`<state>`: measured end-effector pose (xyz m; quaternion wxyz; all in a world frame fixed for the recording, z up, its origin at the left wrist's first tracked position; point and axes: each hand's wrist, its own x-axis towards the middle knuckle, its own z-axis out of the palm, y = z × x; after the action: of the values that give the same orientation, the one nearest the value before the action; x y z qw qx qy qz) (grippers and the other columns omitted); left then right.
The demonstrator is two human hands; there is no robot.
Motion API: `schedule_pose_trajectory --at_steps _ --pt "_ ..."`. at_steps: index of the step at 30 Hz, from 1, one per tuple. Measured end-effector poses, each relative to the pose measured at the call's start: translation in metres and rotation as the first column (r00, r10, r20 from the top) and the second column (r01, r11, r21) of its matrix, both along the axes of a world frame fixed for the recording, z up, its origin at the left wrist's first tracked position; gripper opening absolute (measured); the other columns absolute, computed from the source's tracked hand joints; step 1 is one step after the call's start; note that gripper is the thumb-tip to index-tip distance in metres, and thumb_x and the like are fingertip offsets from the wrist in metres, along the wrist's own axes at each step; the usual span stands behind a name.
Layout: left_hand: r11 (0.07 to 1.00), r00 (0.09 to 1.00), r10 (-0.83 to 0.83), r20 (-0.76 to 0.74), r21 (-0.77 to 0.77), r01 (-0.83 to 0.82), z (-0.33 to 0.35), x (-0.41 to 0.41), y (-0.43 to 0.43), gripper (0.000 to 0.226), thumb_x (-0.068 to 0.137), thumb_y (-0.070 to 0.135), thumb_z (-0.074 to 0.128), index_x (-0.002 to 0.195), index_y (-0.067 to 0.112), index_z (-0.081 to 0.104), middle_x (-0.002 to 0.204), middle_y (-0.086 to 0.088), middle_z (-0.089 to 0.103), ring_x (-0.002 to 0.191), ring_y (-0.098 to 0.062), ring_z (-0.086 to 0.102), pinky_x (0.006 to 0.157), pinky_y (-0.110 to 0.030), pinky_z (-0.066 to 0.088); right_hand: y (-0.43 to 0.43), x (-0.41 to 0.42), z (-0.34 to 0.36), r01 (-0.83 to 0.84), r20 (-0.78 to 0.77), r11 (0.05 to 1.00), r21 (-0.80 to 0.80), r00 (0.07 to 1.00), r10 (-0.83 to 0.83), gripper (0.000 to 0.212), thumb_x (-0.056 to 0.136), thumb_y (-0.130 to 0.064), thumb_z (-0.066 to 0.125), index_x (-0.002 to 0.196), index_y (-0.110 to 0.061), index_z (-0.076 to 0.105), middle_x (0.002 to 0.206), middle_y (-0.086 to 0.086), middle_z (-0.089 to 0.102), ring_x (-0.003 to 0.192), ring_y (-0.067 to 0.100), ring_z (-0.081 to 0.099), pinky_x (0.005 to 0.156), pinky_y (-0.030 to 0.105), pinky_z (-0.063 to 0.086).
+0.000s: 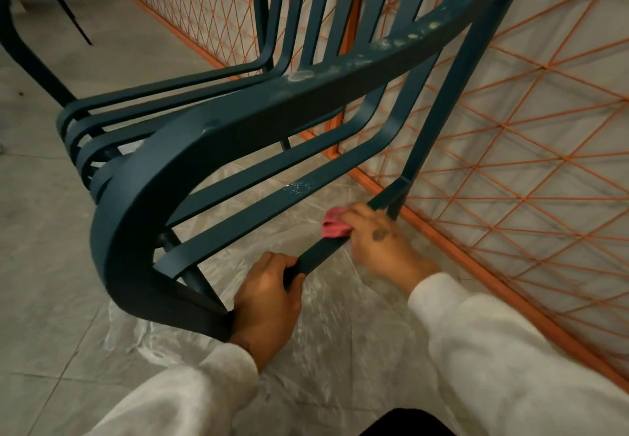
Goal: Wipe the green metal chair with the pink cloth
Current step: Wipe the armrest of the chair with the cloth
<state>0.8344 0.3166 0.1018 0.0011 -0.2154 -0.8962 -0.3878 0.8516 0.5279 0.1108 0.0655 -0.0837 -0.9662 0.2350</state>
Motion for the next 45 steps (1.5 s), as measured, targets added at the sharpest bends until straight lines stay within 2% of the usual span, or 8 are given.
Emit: schedule_pose_trajectory --at_steps 8,11,16,20,28,34,39,45 --pt "1.0 1.0 -0.021 -0.02 0.017 0.021 0.002 0.0 0.002 0.013 0.086 0.02 0.07 0.099 0.018 0.067 0.092 0.004 0.061 0.078 -0.015 0.059 0.07 -0.034 0.052 -0.014 0.023 -0.006 -0.129 0.048 0.918 -0.374 0.986 0.158 0.055 0.093 -0.001 0.051 0.133 -0.038 0.056 0.146 -0.022 0.042 0.122 -0.003 0.052 0.097 0.022 0.05" --pt "1.0 1.0 -0.011 -0.013 0.003 0.011 0.003 0.002 0.0 0.018 0.086 0.021 0.069 0.104 0.019 0.066 0.096 0.006 0.061 0.082 -0.014 0.059 0.074 -0.029 0.052 0.02 0.018 -0.005 0.01 0.022 0.935 -0.354 1.0 -0.002 0.052 0.094 0.001 0.051 0.132 -0.034 0.058 0.147 -0.021 0.042 0.118 -0.007 0.052 0.093 0.007 0.046" --pt "1.0 1.0 -0.025 -0.006 -0.007 0.025 0.006 0.002 0.0 0.019 0.088 0.023 0.068 0.107 0.019 0.065 0.1 0.005 0.061 0.087 -0.013 0.058 0.078 -0.026 0.051 0.035 -0.004 -0.004 0.243 0.066 0.941 -0.235 0.97 -0.234 0.05 0.094 0.001 0.053 0.134 -0.029 0.058 0.149 -0.014 0.044 0.129 0.009 0.049 0.106 0.025 0.044" --pt "0.999 0.999 -0.03 -0.022 -0.015 0.03 0.009 0.003 0.001 0.018 0.088 0.02 0.068 0.105 0.017 0.066 0.097 0.004 0.061 0.084 -0.014 0.056 0.074 -0.025 0.047 -0.012 0.015 0.0 0.122 -0.038 0.915 -0.384 0.988 -0.148 0.051 0.094 0.005 0.052 0.127 -0.033 0.059 0.13 -0.043 0.046 0.112 -0.019 0.051 0.083 0.004 0.048" --pt "0.992 0.991 -0.123 0.058 -0.014 0.124 0.028 0.005 -0.004 0.02 0.092 0.014 0.061 0.111 0.014 0.067 0.106 -0.002 0.06 0.094 -0.017 0.057 0.085 -0.031 0.048 -0.063 0.043 0.012 0.155 0.008 0.828 -0.539 0.984 -0.179 0.044 0.094 -0.005 0.057 0.123 -0.037 0.064 0.126 -0.024 0.059 0.116 -0.009 0.053 0.096 0.005 0.04" --pt "0.968 0.922 -0.252 -0.295 -0.09 0.235 0.087 0.023 -0.005 0.043 0.09 0.018 0.06 0.132 0.017 0.054 0.131 -0.002 0.054 0.122 -0.019 0.046 0.104 -0.029 0.035 -0.051 0.049 0.059 0.192 -0.117 0.669 -0.718 0.914 -0.389 0.04 0.094 -0.022 0.062 0.111 -0.059 0.062 0.105 -0.023 0.07 0.099 -0.004 0.065 0.077 0.015 0.055" --pt "0.864 0.968 -0.176 -0.181 -0.499 0.064 0.105 0.024 -0.013 0.079 0.093 0.052 0.041 0.152 0.014 0.006 0.162 -0.01 -0.001 0.147 -0.029 -0.01 0.113 -0.044 -0.011 -0.05 0.024 0.1 0.068 -0.223 0.818 -0.571 0.946 -0.234 0.043 0.094 -0.021 0.063 0.115 -0.058 0.059 0.12 -0.03 0.06 0.11 -0.012 0.055 0.09 0.011 0.049" --pt "0.72 0.974 -0.199 -0.111 -0.69 0.069 0.098 0.024 -0.016 0.094 0.088 0.067 0.039 0.151 0.008 0.0 0.16 -0.02 -0.006 0.146 -0.04 -0.01 0.116 -0.055 -0.006 -0.084 -0.002 0.088 -0.081 -0.118 0.982 -0.173 0.991 0.061 0.049 0.1 -0.017 0.049 0.142 -0.042 0.045 0.151 -0.021 0.038 0.134 -0.006 0.034 0.11 0.015 0.03"
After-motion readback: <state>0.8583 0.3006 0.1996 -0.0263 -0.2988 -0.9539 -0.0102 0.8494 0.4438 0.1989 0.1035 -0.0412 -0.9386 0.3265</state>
